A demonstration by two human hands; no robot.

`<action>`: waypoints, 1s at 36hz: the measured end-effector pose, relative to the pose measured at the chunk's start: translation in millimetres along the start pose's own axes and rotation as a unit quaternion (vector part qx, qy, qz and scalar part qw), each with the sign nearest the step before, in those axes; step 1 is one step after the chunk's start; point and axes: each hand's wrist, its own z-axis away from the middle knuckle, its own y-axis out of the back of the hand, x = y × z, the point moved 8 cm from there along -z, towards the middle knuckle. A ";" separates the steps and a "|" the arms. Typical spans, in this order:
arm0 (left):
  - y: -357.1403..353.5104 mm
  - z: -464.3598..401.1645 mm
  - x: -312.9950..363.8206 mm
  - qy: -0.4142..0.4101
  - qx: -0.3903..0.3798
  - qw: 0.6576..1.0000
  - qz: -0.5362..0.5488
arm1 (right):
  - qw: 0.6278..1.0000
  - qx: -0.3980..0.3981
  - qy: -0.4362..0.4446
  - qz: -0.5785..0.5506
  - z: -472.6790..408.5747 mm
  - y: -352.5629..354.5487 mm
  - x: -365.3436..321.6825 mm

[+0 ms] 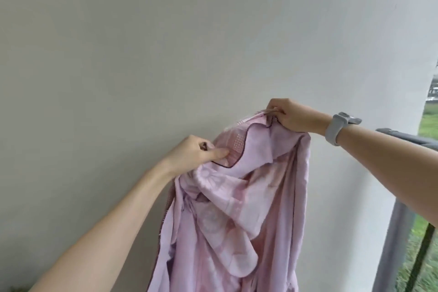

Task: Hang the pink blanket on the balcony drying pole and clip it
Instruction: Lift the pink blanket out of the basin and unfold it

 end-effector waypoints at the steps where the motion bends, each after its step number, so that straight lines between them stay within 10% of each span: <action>1: 13.5 -5.3 0.1 -0.005 0.034 0.999 0.004 | 1.000 -0.010 -0.002 0.013 3.2 4.4 5.4; 10: 123.4 -87.9 64.9 -0.078 0.365 0.928 -0.006 | 0.974 -0.141 -0.016 -0.177 6.3 57.5 -23.4; 19: 93.0 -104.4 75.9 -0.058 0.441 0.895 -0.038 | 0.952 -0.224 -0.104 -0.179 32.2 3.8 29.2; 23: 86.0 -114.4 41.8 -0.070 0.343 0.935 0.048 | 0.989 -0.060 -0.109 -0.082 16.4 42.6 40.7; 29: 42.9 -105.7 36.0 -0.031 -0.021 0.983 0.181 | 0.970 0.118 -0.083 -0.198 -8.3 105.6 23.3; 36: -21.2 -97.2 67.7 -0.092 -0.015 0.989 0.116 | 0.988 0.060 -0.034 -0.139 -24.4 73.8 -35.6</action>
